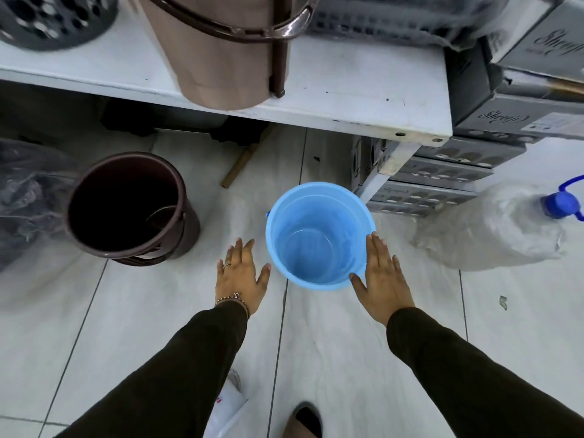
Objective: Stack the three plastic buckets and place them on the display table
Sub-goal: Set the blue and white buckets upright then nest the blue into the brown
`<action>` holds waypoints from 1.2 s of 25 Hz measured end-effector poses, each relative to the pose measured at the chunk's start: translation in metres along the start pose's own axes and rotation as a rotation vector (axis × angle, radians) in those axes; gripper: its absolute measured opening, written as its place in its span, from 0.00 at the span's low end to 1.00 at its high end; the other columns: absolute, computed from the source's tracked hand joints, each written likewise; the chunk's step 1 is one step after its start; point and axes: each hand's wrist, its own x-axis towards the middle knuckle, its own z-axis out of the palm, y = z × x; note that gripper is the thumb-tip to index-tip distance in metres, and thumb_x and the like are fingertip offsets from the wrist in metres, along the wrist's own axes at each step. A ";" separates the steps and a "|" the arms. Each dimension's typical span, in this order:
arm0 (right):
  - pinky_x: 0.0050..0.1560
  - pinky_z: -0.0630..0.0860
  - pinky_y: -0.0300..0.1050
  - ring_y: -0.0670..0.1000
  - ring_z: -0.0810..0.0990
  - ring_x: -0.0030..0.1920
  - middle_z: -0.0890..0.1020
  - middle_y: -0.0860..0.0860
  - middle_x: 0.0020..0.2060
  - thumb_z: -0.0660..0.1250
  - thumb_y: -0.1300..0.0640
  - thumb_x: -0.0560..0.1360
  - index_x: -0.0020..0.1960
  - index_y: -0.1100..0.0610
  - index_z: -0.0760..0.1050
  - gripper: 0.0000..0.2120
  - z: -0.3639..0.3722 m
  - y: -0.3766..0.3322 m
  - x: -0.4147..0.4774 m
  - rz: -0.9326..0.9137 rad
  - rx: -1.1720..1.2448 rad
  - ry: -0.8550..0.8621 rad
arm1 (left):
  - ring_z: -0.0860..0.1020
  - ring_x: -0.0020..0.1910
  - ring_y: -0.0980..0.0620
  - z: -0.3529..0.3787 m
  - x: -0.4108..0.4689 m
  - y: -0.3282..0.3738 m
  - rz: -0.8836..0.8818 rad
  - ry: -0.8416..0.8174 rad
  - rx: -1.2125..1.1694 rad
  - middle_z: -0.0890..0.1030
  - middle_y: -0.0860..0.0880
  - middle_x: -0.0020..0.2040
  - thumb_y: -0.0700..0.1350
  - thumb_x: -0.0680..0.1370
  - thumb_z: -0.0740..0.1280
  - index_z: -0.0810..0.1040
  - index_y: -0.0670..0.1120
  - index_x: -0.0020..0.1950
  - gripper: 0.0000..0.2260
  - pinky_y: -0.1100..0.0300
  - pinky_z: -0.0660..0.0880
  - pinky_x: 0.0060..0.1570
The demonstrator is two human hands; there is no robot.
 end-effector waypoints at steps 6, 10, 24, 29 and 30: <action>0.80 0.48 0.54 0.54 0.47 0.81 0.48 0.53 0.81 0.57 0.48 0.80 0.81 0.58 0.43 0.36 0.019 -0.057 -0.083 -0.037 -0.006 0.018 | 0.55 0.81 0.45 -0.019 -0.077 -0.062 0.060 -0.015 0.062 0.56 0.46 0.81 0.54 0.79 0.61 0.52 0.49 0.80 0.32 0.44 0.50 0.79; 0.81 0.48 0.55 0.54 0.47 0.81 0.50 0.54 0.81 0.56 0.49 0.81 0.81 0.59 0.45 0.35 0.082 -0.101 -0.156 -0.119 -0.068 -0.022 | 0.63 0.77 0.47 -0.007 -0.158 -0.150 0.025 -0.062 -0.058 0.63 0.49 0.78 0.56 0.75 0.68 0.56 0.50 0.79 0.36 0.46 0.57 0.78; 0.71 0.65 0.62 0.56 0.77 0.59 0.74 0.52 0.60 0.62 0.51 0.79 0.62 0.53 0.70 0.13 0.283 -0.191 -0.221 -0.109 0.135 -0.139 | 0.79 0.56 0.40 0.150 -0.278 -0.280 -0.320 -0.097 -0.317 0.77 0.43 0.60 0.49 0.79 0.64 0.70 0.45 0.60 0.13 0.55 0.73 0.51; 0.67 0.73 0.56 0.56 0.74 0.64 0.71 0.54 0.67 0.67 0.57 0.76 0.75 0.50 0.60 0.30 0.233 -0.185 -0.163 -0.102 0.278 -0.004 | 0.81 0.46 0.35 0.098 -0.208 -0.259 -0.345 0.060 -0.309 0.84 0.41 0.46 0.53 0.81 0.57 0.67 0.49 0.59 0.11 0.50 0.74 0.44; 0.66 0.74 0.55 0.56 0.73 0.66 0.68 0.54 0.70 0.67 0.60 0.76 0.79 0.50 0.53 0.37 0.229 -0.181 -0.154 -0.055 0.282 -0.036 | 0.81 0.46 0.35 0.093 -0.192 -0.254 -0.378 0.042 -0.352 0.84 0.40 0.47 0.53 0.81 0.57 0.66 0.48 0.61 0.12 0.50 0.77 0.47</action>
